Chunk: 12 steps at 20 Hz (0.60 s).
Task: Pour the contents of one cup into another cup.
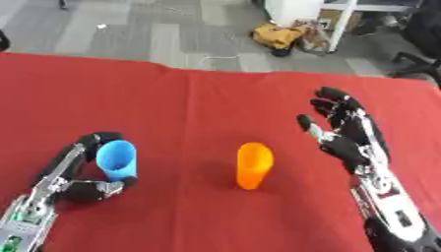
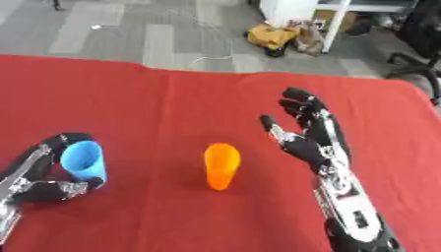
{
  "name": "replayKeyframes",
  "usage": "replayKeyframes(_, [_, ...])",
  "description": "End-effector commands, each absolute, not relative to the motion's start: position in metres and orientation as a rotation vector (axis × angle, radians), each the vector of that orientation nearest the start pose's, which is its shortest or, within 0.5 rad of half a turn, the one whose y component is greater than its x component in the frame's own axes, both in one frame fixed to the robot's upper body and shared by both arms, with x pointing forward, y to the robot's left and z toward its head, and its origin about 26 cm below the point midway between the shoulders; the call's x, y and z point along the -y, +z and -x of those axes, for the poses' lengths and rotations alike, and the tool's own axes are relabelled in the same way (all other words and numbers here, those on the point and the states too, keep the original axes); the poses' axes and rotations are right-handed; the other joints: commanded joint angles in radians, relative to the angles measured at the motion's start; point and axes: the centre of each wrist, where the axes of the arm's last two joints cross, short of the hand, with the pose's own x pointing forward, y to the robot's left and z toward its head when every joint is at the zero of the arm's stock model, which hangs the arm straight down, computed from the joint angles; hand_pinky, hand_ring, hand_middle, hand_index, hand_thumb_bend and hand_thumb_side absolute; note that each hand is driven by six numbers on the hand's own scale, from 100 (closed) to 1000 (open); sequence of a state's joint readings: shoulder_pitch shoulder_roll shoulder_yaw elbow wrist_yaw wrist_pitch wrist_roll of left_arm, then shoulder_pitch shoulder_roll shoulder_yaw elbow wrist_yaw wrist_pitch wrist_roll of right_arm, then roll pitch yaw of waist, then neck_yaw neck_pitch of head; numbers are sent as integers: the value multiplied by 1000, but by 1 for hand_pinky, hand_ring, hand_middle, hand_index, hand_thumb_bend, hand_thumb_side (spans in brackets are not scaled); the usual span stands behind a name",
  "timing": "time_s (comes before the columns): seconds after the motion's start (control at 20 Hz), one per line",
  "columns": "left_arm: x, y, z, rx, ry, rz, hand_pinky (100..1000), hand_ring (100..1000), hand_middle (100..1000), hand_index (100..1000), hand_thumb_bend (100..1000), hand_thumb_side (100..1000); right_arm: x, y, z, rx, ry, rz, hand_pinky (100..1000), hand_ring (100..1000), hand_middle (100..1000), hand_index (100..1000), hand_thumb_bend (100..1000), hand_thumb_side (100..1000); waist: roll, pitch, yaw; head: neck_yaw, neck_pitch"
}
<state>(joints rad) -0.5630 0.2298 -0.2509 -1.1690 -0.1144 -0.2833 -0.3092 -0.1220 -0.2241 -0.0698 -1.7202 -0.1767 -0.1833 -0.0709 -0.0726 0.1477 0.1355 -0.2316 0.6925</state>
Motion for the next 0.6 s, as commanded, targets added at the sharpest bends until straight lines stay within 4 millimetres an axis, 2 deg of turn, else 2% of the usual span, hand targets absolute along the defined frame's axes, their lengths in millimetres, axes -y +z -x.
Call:
replayKeyframes(0.05, [-204,69,-410,1842,-1000,125,668,782,731,815,637,100,299,83,-304,2049,-10,87,887,794,749,802,505,103,3,-11,-3,1,3])
replayKeyframes(0.3, [-201,67,-412,1837,-1032,138,666,778,721,808,634,100,298,84,-304,2050,-10,86,887,794,749,802,505,103,3,-10,-5,1,2])
replayKeyframes(0.6, [-199,64,-412,1828,-1043,156,634,747,668,776,598,100,298,84,-304,2049,-10,85,887,793,749,802,505,104,3,-10,-8,1,1])
